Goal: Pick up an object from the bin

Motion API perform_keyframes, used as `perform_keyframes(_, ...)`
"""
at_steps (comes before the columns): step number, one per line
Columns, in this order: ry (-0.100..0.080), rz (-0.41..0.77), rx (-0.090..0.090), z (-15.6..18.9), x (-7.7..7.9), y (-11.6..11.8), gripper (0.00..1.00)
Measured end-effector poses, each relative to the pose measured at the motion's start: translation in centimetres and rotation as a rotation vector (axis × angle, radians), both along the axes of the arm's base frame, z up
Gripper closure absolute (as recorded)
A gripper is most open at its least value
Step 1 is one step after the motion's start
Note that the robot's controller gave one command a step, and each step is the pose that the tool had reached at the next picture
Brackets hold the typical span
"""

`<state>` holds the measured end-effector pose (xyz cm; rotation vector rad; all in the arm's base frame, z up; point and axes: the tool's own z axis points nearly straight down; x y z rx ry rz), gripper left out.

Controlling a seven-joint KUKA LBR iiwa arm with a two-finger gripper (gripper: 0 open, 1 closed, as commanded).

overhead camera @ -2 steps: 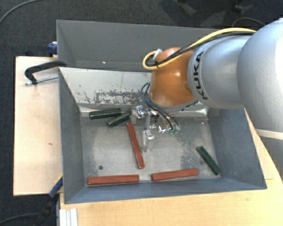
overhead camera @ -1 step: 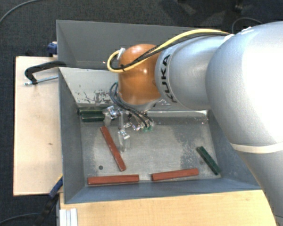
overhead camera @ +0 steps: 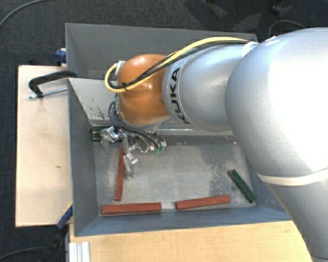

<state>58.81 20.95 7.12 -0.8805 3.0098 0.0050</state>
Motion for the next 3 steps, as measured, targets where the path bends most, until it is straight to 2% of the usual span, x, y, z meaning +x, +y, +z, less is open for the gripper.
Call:
perform_keyframes(1, -0.003, -0.001, -0.003, 0.1, 0.2, -0.2, 1.00)
perform_keyframes(2, -0.010, 0.043, 0.000, 11.1, 0.3, -3.3, 1.00)
perform_keyframes(3, -0.011, 0.053, 0.000, 22.0, -1.8, -3.6, 1.00)
